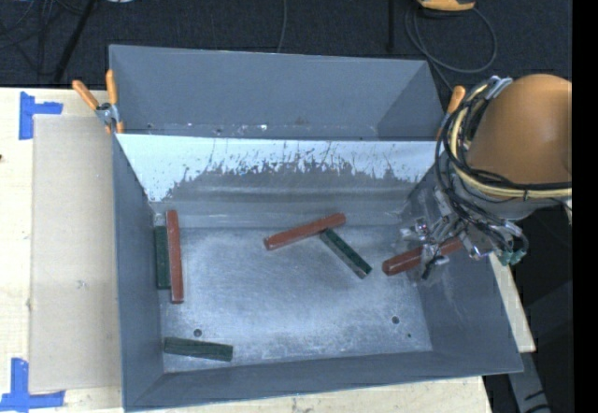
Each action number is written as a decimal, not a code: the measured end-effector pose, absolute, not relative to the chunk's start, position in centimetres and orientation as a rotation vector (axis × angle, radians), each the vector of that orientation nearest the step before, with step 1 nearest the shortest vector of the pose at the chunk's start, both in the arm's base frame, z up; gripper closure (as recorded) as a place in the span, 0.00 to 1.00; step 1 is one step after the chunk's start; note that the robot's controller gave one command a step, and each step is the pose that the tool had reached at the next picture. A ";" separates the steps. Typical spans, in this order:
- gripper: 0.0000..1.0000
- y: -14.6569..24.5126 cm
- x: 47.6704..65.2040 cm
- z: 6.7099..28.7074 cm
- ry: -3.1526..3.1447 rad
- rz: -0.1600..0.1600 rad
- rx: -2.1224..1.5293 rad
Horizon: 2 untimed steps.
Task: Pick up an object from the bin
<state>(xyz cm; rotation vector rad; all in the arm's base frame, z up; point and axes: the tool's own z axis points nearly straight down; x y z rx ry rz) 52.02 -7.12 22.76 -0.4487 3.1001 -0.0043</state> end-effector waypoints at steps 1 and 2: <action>1.00 -0.2 53.8 13.0 3.112 0.009 -0.479; 1.00 1.2 53.7 24.5 3.091 -0.001 -0.506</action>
Offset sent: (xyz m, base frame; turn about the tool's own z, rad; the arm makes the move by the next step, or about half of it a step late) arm 0.0191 0.0649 -0.0923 -0.0123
